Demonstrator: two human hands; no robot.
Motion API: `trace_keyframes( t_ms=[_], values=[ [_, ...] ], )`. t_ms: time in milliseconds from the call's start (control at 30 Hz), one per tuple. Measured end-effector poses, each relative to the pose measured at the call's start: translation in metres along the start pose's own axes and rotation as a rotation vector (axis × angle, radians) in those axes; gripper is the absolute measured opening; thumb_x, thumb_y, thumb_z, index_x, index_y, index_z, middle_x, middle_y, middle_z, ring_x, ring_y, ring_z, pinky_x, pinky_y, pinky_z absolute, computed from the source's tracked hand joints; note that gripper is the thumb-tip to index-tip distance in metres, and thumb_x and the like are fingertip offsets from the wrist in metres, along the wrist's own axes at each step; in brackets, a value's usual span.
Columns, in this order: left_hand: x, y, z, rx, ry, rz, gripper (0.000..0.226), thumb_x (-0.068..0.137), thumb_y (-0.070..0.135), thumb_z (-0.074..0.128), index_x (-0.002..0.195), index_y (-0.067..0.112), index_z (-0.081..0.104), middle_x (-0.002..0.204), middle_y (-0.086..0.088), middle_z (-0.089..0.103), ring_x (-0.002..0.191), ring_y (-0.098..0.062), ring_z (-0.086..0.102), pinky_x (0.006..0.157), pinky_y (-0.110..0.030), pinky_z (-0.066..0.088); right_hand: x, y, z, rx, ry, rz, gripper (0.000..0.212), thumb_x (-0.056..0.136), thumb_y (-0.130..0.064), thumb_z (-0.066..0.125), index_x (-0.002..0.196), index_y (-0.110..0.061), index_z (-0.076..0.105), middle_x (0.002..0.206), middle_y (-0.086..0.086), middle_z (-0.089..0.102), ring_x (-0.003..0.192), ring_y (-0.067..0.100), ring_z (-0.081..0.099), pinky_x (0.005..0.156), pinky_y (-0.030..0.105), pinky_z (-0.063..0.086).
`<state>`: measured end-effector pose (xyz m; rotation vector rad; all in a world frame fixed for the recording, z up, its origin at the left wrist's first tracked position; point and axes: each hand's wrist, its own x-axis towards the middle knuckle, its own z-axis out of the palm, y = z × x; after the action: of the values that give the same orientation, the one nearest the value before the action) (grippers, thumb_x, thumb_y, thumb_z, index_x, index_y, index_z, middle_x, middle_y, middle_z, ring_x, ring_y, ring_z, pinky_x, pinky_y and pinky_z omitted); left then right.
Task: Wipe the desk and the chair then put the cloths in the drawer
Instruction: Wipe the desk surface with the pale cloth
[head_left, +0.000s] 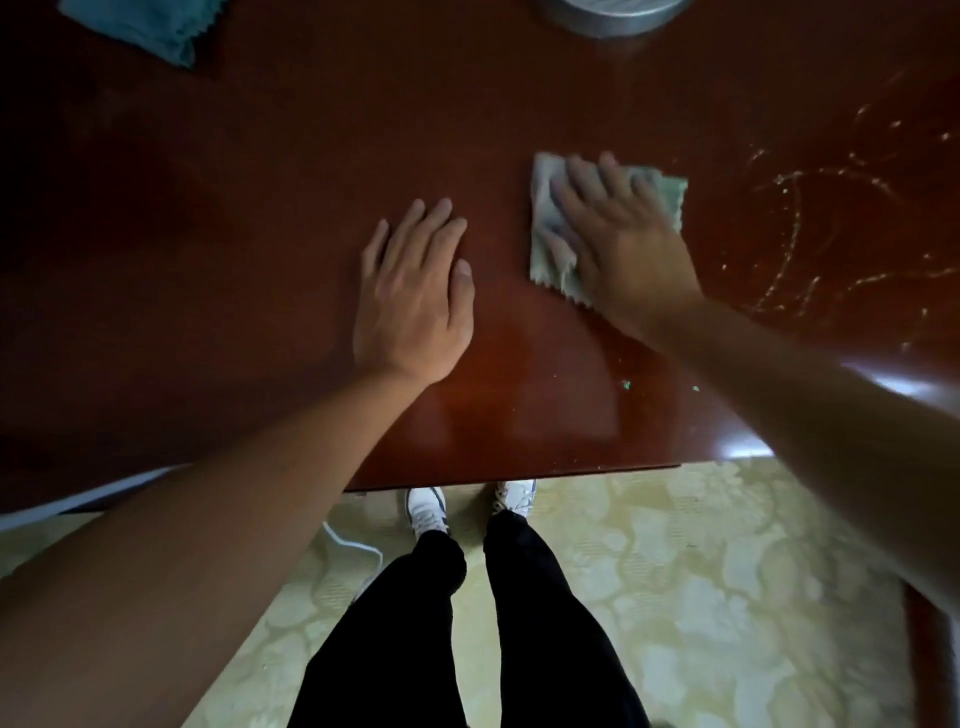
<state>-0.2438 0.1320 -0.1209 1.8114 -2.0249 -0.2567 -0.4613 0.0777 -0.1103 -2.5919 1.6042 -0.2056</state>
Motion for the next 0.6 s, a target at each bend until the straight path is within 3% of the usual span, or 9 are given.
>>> trace_keyframes(
  t_ms=[100, 267, 367, 433, 600],
  values=[
    [-0.001, -0.001, 0.001, -0.006, 0.015, 0.009, 0.043, 0.099, 0.027, 0.041, 0.135, 0.01, 0.057, 0.147, -0.006, 0.052, 0.143, -0.024, 0.039, 0.12, -0.045, 0.022, 0.004, -0.012, 0.006, 0.017, 0.04, 0.065, 0.046, 0.103, -0.031, 0.044, 0.144, -0.008, 0.046, 0.15, 0.015, 0.044, 0.14, 0.041, 0.035, 0.114, 0.056, 0.026],
    [-0.001, -0.002, 0.001, -0.028, 0.019, 0.01, 0.044, 0.099, 0.031, 0.04, 0.133, 0.011, 0.059, 0.147, -0.006, 0.053, 0.143, -0.024, 0.039, 0.12, -0.045, 0.022, -0.116, -0.113, 0.007, 0.214, -0.042, -0.15, 0.047, 0.098, -0.026, 0.044, 0.141, -0.01, 0.051, 0.149, 0.011, 0.045, 0.142, 0.037, 0.034, 0.116, 0.054, 0.026],
    [-0.001, -0.003, 0.0, -0.019, 0.006, 0.015, 0.045, 0.098, 0.033, 0.04, 0.134, 0.012, 0.058, 0.148, -0.005, 0.051, 0.144, -0.024, 0.038, 0.12, -0.045, 0.02, -0.119, -0.103, 0.01, 0.217, -0.052, -0.227, 0.046, 0.096, -0.021, 0.056, 0.141, -0.013, 0.052, 0.15, 0.008, 0.045, 0.142, 0.032, 0.035, 0.118, 0.048, 0.025],
    [0.0, -0.003, 0.001, -0.006, -0.004, 0.026, 0.047, 0.097, 0.034, 0.041, 0.135, 0.013, 0.057, 0.149, -0.005, 0.051, 0.144, -0.024, 0.037, 0.12, -0.045, 0.02, -0.089, -0.08, 0.013, 0.159, -0.025, -0.146, 0.047, 0.095, -0.024, 0.06, 0.14, -0.013, 0.053, 0.148, 0.009, 0.048, 0.14, 0.034, 0.038, 0.117, 0.049, 0.027],
    [-0.001, -0.001, -0.001, 0.022, -0.036, 0.03, 0.047, 0.097, 0.034, 0.041, 0.137, 0.014, 0.054, 0.151, -0.005, 0.047, 0.146, -0.024, 0.033, 0.121, -0.046, 0.017, -0.015, -0.018, -0.002, 0.125, 0.007, 0.144, 0.049, 0.099, -0.03, 0.034, 0.137, -0.007, 0.055, 0.146, 0.018, 0.048, 0.138, 0.046, 0.037, 0.112, 0.056, 0.027]
  ],
)
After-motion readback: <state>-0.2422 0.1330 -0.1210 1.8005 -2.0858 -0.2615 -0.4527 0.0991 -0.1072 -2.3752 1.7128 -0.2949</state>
